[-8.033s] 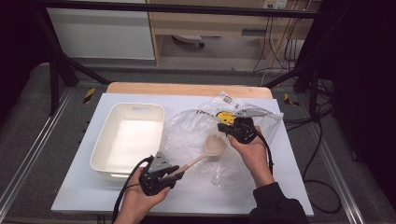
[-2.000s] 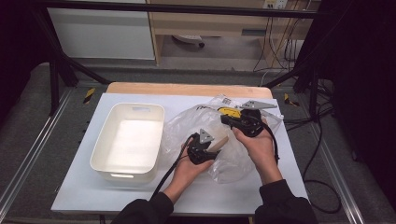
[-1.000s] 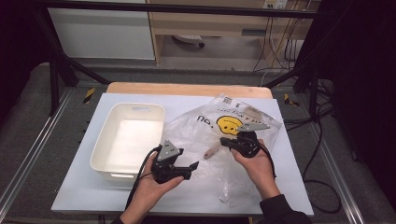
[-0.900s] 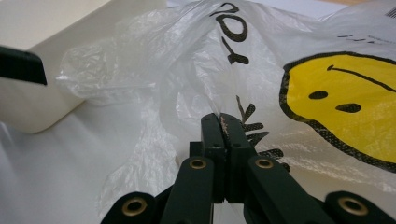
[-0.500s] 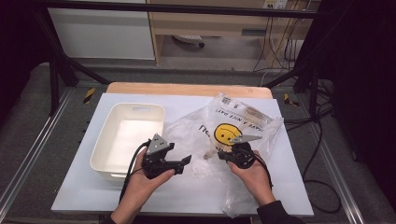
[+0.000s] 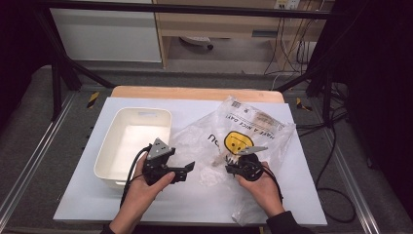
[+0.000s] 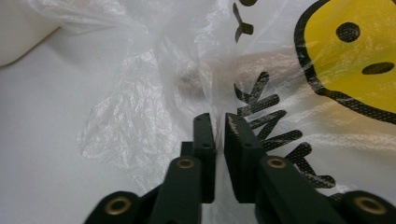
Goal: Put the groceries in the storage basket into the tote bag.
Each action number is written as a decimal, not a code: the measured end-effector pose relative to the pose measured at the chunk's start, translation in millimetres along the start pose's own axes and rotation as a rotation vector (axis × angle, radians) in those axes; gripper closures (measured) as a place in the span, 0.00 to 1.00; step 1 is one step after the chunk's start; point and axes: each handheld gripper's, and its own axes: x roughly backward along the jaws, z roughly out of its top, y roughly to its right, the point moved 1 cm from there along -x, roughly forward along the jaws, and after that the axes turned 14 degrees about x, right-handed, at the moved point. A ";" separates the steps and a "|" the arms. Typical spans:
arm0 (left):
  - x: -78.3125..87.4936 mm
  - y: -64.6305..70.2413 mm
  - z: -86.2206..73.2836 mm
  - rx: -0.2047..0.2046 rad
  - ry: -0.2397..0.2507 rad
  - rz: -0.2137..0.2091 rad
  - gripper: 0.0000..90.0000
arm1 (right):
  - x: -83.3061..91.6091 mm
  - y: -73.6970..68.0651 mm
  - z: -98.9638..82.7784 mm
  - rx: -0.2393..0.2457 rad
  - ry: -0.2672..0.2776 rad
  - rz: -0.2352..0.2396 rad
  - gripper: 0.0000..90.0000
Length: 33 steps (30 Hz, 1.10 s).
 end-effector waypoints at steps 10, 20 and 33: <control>6.2 -5.6 4.4 -0.004 0.031 0.022 0.16 | 31.6 -1.1 -7.7 -0.002 0.078 -0.131 0.39; 8.9 -8.9 6.3 -0.012 0.053 0.052 0.11 | 63.8 15.3 -30.7 -0.050 0.093 -0.298 0.08; 18.3 -19.0 13.0 0.002 0.080 0.086 0.10 | 83.4 27.7 -78.8 -0.148 0.001 -0.323 0.10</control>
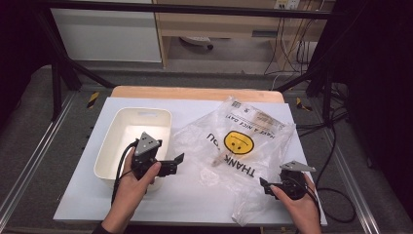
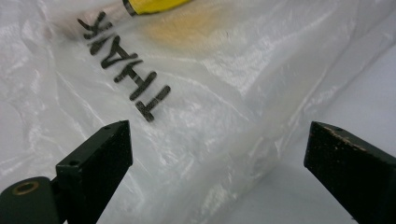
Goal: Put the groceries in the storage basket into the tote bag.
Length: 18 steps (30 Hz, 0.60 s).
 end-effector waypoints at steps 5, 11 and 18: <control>3.1 -5.4 2.6 -0.004 0.009 0.020 0.10 | -1.6 -1.4 -10.5 0.008 -0.055 0.014 0.10; 3.3 -12.8 3.2 -0.001 0.013 0.047 0.10 | -8.2 -13.9 -13.2 0.058 -0.111 0.044 0.11; 3.4 -16.5 3.5 0.010 0.011 0.050 0.10 | -6.4 -22.4 -11.2 0.102 -0.091 0.029 0.39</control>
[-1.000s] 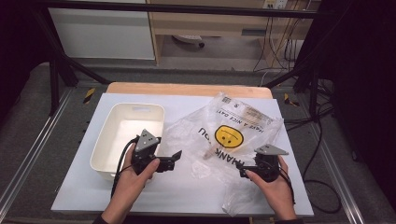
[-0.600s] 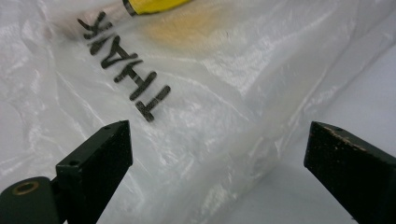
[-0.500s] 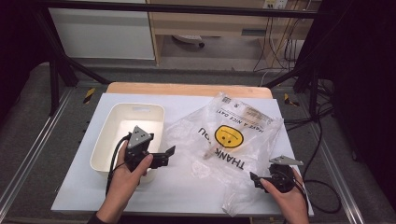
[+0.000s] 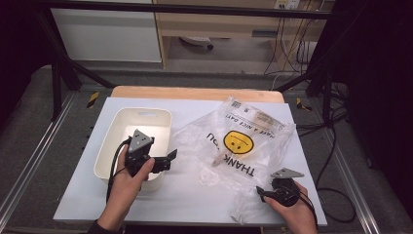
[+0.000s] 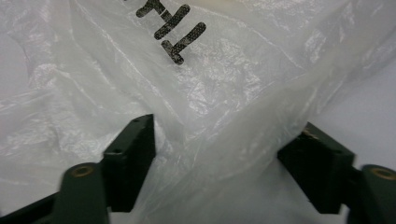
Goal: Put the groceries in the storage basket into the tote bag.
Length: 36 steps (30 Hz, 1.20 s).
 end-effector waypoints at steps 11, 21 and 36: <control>1.3 -2.3 1.2 0.009 0.004 -0.001 0.10 | 2.2 -1.8 1.6 0.027 0.025 0.036 0.93; 2.3 -2.4 1.6 0.004 0.004 0.001 0.10 | 5.9 7.3 0.4 0.023 0.007 0.075 1.00; 2.1 11.5 -0.2 -0.035 -0.007 -0.013 0.10 | 17.5 56.0 -21.7 -0.023 0.007 -0.007 1.00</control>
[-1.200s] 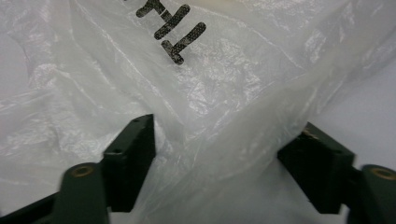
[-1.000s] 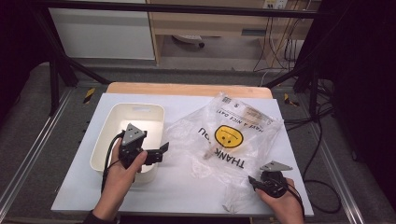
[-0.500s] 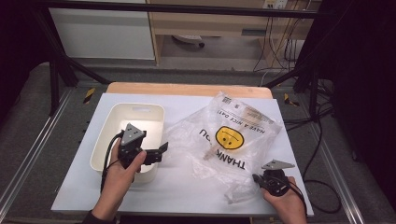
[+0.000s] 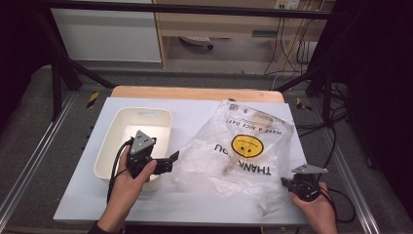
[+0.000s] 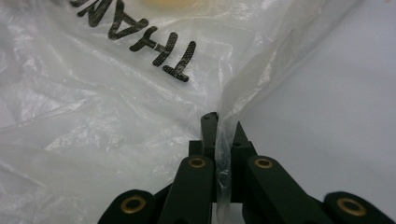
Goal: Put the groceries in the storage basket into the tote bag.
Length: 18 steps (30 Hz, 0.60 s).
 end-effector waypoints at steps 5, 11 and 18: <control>-6.0 13.2 -5.5 -0.028 -0.026 -0.010 0.10 | 2.0 23.2 -6.0 -0.028 0.005 -0.070 1.00; -22.6 36.8 -19.1 -0.066 -0.067 -0.041 0.10 | -0.5 25.3 -7.6 -0.030 0.008 -0.073 1.00; -35.3 53.8 -26.6 -0.092 -0.062 -0.033 0.10 | -1.1 28.3 -8.6 -0.030 0.000 -0.113 1.00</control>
